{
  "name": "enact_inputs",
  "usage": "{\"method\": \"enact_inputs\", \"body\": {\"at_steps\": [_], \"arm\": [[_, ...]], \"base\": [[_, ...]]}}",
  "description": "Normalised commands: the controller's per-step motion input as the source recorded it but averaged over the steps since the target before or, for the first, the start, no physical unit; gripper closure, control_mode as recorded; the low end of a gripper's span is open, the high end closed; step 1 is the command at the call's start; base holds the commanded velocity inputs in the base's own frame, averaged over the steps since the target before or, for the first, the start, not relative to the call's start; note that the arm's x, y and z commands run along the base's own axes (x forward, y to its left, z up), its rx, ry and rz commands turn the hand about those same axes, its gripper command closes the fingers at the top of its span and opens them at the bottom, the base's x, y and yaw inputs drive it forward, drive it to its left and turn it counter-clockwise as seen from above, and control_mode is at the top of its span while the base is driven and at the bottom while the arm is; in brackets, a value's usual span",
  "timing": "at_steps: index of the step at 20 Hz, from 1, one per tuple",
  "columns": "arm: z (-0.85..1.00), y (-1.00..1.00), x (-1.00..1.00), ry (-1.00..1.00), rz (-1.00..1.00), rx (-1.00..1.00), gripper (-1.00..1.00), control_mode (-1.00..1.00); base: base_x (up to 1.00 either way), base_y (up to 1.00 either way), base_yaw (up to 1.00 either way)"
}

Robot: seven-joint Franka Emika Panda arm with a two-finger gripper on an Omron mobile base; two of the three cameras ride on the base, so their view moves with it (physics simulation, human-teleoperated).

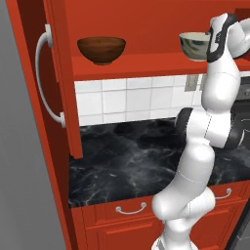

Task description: Pick up the bowls from the cabinet and place each bowl in front of a stool on the dining counter.

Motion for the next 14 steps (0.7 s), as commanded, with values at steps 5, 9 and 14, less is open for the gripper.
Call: {"method": "enact_inputs", "body": {"at_steps": [5, 9, 14], "arm": [[-0.08, 0.0, 0.2, 0.01, 0.0, 0.0, -1.0, -1.0], [-0.09, -0.01, 0.15, 0.01, 0.0, 0.0, -1.0, -1.0], [-0.01, 0.0, 0.21, 0.02, 0.0, 0.0, -1.0, -1.0]], "base": [[0.0, 0.0, 0.0], [0.0, 0.0, 0.0], [0.0, 0.0, 0.0]]}}
